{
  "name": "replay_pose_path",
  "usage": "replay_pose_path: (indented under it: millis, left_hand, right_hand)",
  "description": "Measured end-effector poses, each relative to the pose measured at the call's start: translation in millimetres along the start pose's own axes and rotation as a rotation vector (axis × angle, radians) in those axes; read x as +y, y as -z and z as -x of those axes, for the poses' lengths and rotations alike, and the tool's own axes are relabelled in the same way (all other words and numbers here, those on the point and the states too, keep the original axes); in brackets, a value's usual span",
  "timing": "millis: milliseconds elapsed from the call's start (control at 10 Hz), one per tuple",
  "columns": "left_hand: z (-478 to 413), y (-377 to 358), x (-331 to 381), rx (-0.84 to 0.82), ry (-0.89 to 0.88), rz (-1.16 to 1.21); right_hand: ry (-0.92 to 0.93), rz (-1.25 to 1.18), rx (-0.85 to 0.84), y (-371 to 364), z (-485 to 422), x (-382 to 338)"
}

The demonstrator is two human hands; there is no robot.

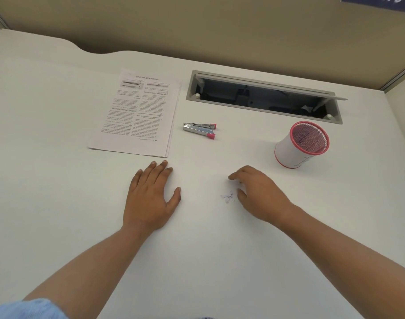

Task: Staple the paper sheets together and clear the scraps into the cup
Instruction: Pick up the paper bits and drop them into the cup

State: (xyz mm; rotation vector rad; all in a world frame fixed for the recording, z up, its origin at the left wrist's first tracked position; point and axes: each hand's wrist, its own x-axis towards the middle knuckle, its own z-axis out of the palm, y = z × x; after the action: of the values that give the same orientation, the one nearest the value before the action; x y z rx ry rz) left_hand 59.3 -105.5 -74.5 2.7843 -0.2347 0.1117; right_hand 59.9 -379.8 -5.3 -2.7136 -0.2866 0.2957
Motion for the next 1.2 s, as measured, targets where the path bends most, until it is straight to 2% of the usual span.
replay_pose_path:
  millis: [100, 200, 800, 900, 1100, 1200]
  left_hand:
    - [-0.5, 0.1, 0.0, -0.01, 0.004, 0.001]
    - [-0.5, 0.1, 0.3, -0.012, 0.006, 0.004]
    - [0.0, 1.5, 0.5, -0.015, 0.011, 0.011]
    - [0.0, 1.6, 0.7, -0.019, 0.007, 0.008]
    - [-0.5, 1.9, 0.9, -0.012, 0.003, 0.004]
    - [1.0, 1.8, 0.5, -0.022, -0.001, 0.0]
  right_hand:
    - [-0.046, 0.047, -0.118, -2.8, -0.1, -11.4]
    - [-0.069, 0.072, -0.147, -9.7, 0.9, -22.3]
    - [-0.094, 0.266, -0.091, -23.9, -5.7, -46.0]
    - [-0.175, 0.113, -0.079, -22.7, -8.0, -41.1]
    - [-0.625, -0.752, 0.059, -0.2, -4.9, -19.1]
    - [-0.691, -1.096, 0.132, 14.6, 0.4, -13.0]
